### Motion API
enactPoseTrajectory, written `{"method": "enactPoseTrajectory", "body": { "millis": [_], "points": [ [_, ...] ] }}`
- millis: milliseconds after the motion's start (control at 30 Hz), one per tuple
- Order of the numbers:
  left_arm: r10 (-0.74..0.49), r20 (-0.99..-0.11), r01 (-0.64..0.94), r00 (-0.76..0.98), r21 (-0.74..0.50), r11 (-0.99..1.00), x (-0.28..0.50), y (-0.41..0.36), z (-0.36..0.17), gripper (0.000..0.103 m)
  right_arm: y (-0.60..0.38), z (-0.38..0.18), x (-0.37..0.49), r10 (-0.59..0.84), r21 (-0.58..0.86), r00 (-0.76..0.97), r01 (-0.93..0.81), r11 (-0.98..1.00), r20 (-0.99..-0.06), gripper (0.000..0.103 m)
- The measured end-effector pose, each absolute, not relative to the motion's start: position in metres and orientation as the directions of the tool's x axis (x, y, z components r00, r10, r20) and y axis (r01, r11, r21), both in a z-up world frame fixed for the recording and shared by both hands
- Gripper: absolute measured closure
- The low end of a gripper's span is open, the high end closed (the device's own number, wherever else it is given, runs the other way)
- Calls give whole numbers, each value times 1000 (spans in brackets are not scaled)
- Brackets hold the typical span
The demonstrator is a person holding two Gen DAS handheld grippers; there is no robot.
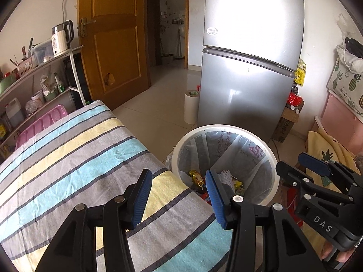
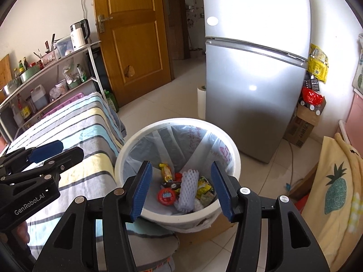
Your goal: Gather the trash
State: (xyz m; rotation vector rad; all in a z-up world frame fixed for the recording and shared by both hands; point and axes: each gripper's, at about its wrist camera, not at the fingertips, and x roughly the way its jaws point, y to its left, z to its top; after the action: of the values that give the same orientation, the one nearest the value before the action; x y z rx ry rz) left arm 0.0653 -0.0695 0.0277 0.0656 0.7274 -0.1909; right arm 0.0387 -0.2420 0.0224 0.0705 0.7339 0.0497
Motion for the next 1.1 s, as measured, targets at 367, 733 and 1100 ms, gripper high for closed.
{"method": "enactPoseTrajectory", "body": {
  "millis": [367,733,1100],
  "points": [
    [-127,-610,179,782,25,983,19,-60,33,54,-236,33,-9,69,110,797,-3,994,-600,48],
    [-135,-578,179,805,19,984,-9,-57,34,54,-231,31,-35,23,72,816,23,997,-578,48],
    [-121,-576,154,808,8,988,-15,-50,33,54,-219,30,-45,3,46,828,28,999,-561,48]
  ]
}}
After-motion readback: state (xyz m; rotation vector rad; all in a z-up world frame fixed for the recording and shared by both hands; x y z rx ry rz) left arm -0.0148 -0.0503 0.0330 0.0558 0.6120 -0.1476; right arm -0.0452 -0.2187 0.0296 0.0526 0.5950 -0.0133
